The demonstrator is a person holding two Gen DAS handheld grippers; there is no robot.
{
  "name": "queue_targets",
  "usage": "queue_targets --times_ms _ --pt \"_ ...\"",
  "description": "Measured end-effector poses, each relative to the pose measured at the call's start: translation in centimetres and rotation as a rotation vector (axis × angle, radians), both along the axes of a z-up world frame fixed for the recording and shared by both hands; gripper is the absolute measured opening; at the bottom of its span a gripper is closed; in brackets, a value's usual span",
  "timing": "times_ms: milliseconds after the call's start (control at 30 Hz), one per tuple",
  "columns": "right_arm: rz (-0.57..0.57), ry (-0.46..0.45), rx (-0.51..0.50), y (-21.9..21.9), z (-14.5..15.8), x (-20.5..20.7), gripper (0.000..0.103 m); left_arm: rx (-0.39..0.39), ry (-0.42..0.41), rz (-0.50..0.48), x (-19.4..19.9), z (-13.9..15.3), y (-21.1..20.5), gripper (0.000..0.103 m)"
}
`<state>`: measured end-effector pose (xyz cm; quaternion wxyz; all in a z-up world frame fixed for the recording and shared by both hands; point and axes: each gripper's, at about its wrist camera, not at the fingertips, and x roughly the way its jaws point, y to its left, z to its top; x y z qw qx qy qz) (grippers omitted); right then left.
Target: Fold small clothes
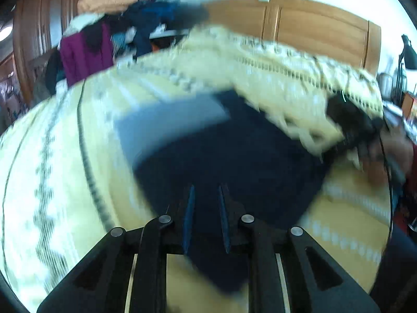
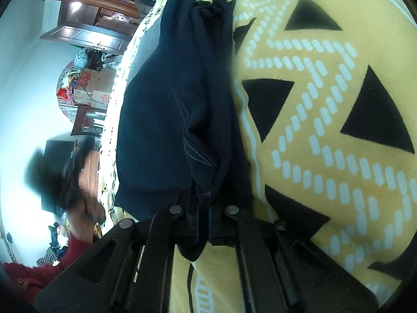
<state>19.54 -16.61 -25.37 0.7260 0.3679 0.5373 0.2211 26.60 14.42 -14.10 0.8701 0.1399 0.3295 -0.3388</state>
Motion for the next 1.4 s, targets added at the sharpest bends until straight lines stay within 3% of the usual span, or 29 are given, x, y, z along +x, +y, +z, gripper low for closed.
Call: queue_targets --times_ms 67,133,167,200,267,300,367,400,467,533,633,667,733,767,800,833,900,967,1067,1233,1333,1400 --pt "-0.001 -0.002 0.003 -0.1 0.0 -0.1 0.001 0.042 -0.019 0.006 4.3 -0.8 -1.3 0.021" --pt "-0.001 -0.008 0.007 -0.1 0.1 -0.1 0.001 0.217 0.036 0.071 9.2 -5.7 -2.5 0.021" --pt "0.004 -0.009 -0.002 -0.1 0.0 -0.1 0.001 0.222 0.077 0.067 10.7 -7.6 -2.3 0.019" --pt "0.005 -0.012 -0.006 -0.1 0.0 -0.1 0.001 0.196 0.068 0.057 11.1 -7.3 -2.4 0.016" --pt "0.004 -0.016 -0.007 0.0 0.0 -0.3 0.001 0.169 0.041 0.033 11.7 -5.3 -2.8 0.015" --pt "0.002 -0.018 -0.007 0.2 0.0 -0.4 0.001 0.115 0.018 0.034 12.7 -4.2 -2.6 0.017" --pt "0.0 -0.02 -0.003 0.3 -0.1 -0.5 0.001 0.074 0.01 0.08 15.3 -3.5 -2.8 0.019" --pt "-0.002 -0.021 0.004 0.3 -0.1 -0.6 0.001 0.097 0.026 0.125 17.4 -4.4 -3.1 0.032" --pt "-0.001 -0.022 0.004 0.4 -0.1 -0.7 0.001 0.217 0.122 0.171 20.2 -8.0 -3.8 0.052" --pt "0.009 -0.03 -0.018 0.6 0.2 -0.8 0.001 0.16 0.133 0.183 20.9 -8.6 -3.2 0.052" --pt "0.041 -0.1 -0.152 1.9 2.3 -1.3 0.008 0.146 0.109 0.198 17.9 -5.3 -2.0 0.041" --pt "0.049 -0.131 -0.228 2.6 3.4 -1.8 0.014 0.133 0.086 0.193 16.3 -4.3 -1.4 0.04" --pt "0.044 -0.186 -0.33 3.6 5.5 -2.9 0.04 0.099 0.019 0.176 11.1 -1.2 0.9 0.042" --pt "0.033 -0.236 -0.383 4.3 7.0 -4.0 0.059 0.089 0.008 0.194 8.3 0.0 2.0 0.049" --pt "0.027 -0.275 -0.428 4.9 8.1 -5.0 0.069 0.085 0.008 0.197 6.5 0.6 3.1 0.057" --pt "0.02 -0.318 -0.486 5.7 9.3 -6.1 0.072 0.089 0.003 0.203 3.5 1.1 4.2 0.059" --pt "0.006 -0.388 -0.588 7.4 11.2 -8.7 0.102 0.069 0.039 0.249 -1.4 1.2 6.3 0.062" --pt "-0.02 -0.406 -0.687 9.1 11.9 -11.1 0.103 0.081 0.084 0.302 -5.0 0.6 7.6 0.063" --pt "-0.022 -0.354 -0.833 11.4 11.0 -13.2 0.103 0.081 0.207 0.386 -9.7 -2.1 8.5 0.064" --pt "-0.048 -0.235 -0.872 11.9 7.5 -15.4 0.103 0.14 0.265 0.438 -13.1 -5.7 8.5 0.071" --pt "-0.051 -0.139 -0.857 11.6 5.2 -15.8 0.103 0.153 0.26 0.445 -13.5 -6.5 8.6 0.084" --pt "-0.067 -0.133 -0.845 11.4 4.8 -16.0 0.103 0.175 0.271 0.426 -13.4 -7.1 8.0 0.103"
